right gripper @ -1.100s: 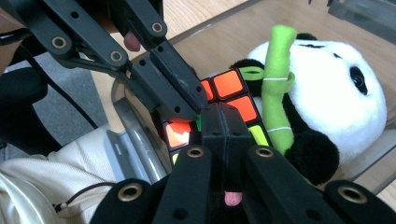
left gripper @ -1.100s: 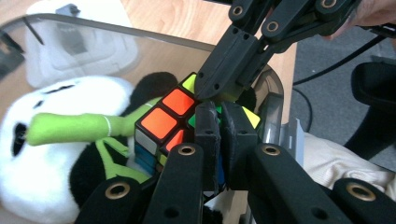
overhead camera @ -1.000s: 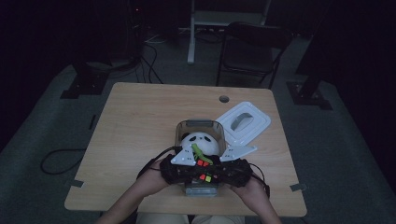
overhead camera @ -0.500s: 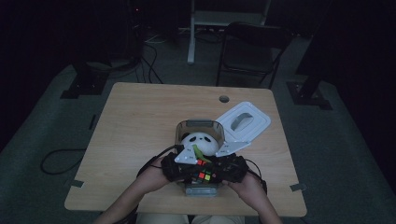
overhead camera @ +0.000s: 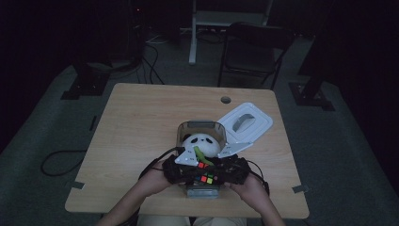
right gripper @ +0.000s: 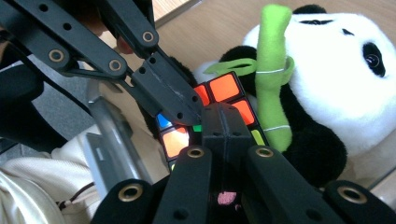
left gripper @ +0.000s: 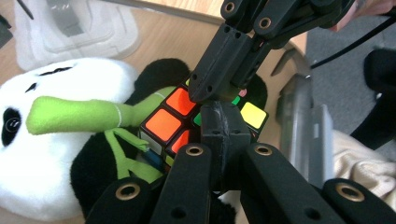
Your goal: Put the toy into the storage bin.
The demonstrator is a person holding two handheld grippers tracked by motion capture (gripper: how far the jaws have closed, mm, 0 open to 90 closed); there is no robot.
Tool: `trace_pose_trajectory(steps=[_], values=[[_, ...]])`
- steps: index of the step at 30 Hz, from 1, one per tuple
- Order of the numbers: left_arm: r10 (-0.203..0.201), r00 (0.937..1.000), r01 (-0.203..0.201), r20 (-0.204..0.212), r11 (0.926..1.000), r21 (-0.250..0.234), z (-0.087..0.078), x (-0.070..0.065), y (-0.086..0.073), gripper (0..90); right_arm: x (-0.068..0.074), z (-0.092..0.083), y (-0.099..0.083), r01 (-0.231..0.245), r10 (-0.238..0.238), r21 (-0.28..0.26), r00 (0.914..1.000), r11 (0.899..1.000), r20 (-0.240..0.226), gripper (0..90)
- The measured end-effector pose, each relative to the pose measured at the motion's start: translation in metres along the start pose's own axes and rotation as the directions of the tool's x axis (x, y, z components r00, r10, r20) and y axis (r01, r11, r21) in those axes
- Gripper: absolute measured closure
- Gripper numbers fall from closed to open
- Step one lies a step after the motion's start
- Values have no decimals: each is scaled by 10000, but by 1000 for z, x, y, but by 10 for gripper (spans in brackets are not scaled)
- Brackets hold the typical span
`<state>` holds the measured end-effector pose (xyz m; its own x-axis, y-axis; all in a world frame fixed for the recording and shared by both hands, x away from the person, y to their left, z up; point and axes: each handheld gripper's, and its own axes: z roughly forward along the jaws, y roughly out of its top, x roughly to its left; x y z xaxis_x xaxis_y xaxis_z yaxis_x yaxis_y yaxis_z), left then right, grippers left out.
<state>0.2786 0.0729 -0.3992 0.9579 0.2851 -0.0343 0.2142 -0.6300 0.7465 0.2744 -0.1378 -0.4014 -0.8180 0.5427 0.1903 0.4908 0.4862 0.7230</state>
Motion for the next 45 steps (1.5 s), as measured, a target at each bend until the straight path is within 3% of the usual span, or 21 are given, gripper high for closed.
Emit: trace_pose_trajectory(steps=[2, 3, 4, 5, 6, 10, 12, 15, 17, 19, 21, 24, 29, 32, 33, 38, 40, 42, 45], values=[[-124, 9999, 128, 102, 9991, -416, -3, -2, 0, 900, 3, -5, 1, -11, 11, -135, 10000, 9999, -36, 900], [-248, 9996, 254, 130, 9985, -488, -5, -3, 1, 900, 4, -8, 1, 0, 2, -245, 10000, 9997, 85, 836], [0, 9998, 12, 184, 9982, -607, -7, -6, 0, 900, 3, -11, 2, -42, 47, -389, 9999, 9992, 124, 814], [46, 9999, -36, 153, 9979, -652, -8, -7, 1, 821, 1, -14, 2, -121, 120, -487, 9999, 9987, -24, 781], [-1, 10000, 3, 41, 9981, -612, -9, -8, 1, 803, 0, -17, 2, -216, 224, -651, 9997, 9976, 127, 753], [-138, 9997, 120, -222, 9968, -795, -15, -4, 3, 781, -10, -25, 3, -700, 765, -1072, 9954, 9918, 581, 604], [-241, 9992, 213, -310, 9961, -854, -18, -3, 3, 735, -13, -29, 5, -975, 1043, -1318, 9935, 9865, 452, 489], [-264, 9987, 230, -433, 9967, -780, -20, -3, 4, 733, -12, -29, 6, -1023, 1085, -1216, 9931, 9873, 452, 392], [-164, 9985, 130, -527, 9979, -630, -19, -4, 4, 734, -6, -27, 6, -680, 759, -1095, 9947, 9917, 700, 447], [-153, 9983, 124, -555, 9986, -522, -18, -5, 3, 735, -2, -24, 6, -247, 319, -1014, 9971, 9945, 695, 653], [-86, 9984, 62, -554, 9990, -442, -17, -6, 3, 749, 3, -20, 6, 5, 62, -988, 9977, 9951, 668, 782], [-67, 9976, 43, -683, 9994, -356, -15, -4, 3, 786, 6, -12, 6, 320, -280, -558, 9971, 9979, 703, 900], [-75, 9962, 57, -866, 9998, -214, -7, -1, 2, 900, 4, -4, 9, 418, -399, -251, 9965, 9988, 730, 900], [149, 9957, -148, -910, 9999, 19, -3, -1, 3, 900, 2, 1, 11, 173, -171, -46, 9987, 9998, 477, 900], [290, 9951, -278, -947, 9995, 137, -2, -1, 3, 900, 2, 2, 11, 175, -174, -12, 9980, 9998, 610, 900], [353, 9930, -304, -1127, 9985, 445, 4, 1, 2, 900, -3, 8, 9, -103, 96, 131, 9986, 9999, 524, 900], [604, 9890, -518, -1347, 9964, 669, 7, -1, 2, 900, -6, 11, 8, -262, 257, 129, 9988, 9996, 427, 900], [513, 9913, -427, -1210, 9964, 727, 9, 1, 1, 900, -8, 13, 6, -382, 376, 158, 9987, 9991, 337, 900], [773, 9860, -620, -1477, 9925, 1055, 13, 0, 2, 900, -11, 17, 5, -497, 488, 249, 9983, 9985, 321, 900]])
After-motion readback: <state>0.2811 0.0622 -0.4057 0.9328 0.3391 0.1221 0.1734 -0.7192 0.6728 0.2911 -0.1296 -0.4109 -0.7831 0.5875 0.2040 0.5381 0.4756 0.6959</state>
